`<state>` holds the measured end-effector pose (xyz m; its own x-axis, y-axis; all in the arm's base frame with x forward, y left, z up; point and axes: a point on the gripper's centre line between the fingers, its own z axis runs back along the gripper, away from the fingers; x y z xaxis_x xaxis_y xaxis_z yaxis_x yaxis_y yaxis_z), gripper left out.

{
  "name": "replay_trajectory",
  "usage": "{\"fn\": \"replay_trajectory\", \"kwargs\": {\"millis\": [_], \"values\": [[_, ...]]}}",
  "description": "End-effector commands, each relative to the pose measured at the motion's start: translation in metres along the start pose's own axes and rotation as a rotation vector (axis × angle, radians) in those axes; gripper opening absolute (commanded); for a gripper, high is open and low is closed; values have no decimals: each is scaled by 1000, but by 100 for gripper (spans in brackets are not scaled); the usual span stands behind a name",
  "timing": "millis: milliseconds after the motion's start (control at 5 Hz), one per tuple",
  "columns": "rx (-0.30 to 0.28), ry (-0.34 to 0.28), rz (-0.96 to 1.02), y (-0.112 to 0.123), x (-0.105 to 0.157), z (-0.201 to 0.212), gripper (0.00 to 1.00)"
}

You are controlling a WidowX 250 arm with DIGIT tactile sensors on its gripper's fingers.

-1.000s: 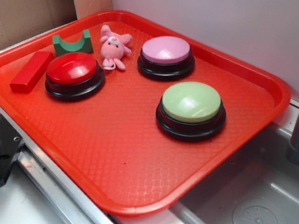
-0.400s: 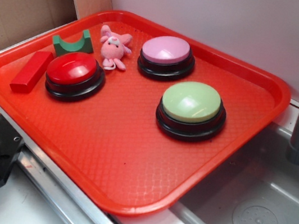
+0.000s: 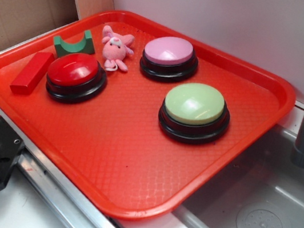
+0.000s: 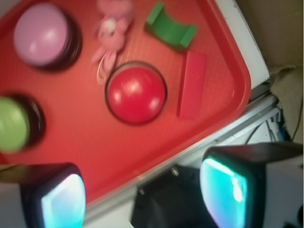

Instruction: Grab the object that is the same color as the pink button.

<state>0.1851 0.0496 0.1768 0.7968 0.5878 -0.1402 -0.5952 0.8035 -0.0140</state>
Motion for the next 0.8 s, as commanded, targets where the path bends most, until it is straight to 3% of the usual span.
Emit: {"fn": "replay_trajectory", "kwargs": {"millis": [0, 400, 600], "values": [[-39, -103, 290, -4, 52, -22, 100], [-160, -192, 462, -7, 77, -51, 100], [-172, -216, 508, -13, 92, -67, 100]]}}
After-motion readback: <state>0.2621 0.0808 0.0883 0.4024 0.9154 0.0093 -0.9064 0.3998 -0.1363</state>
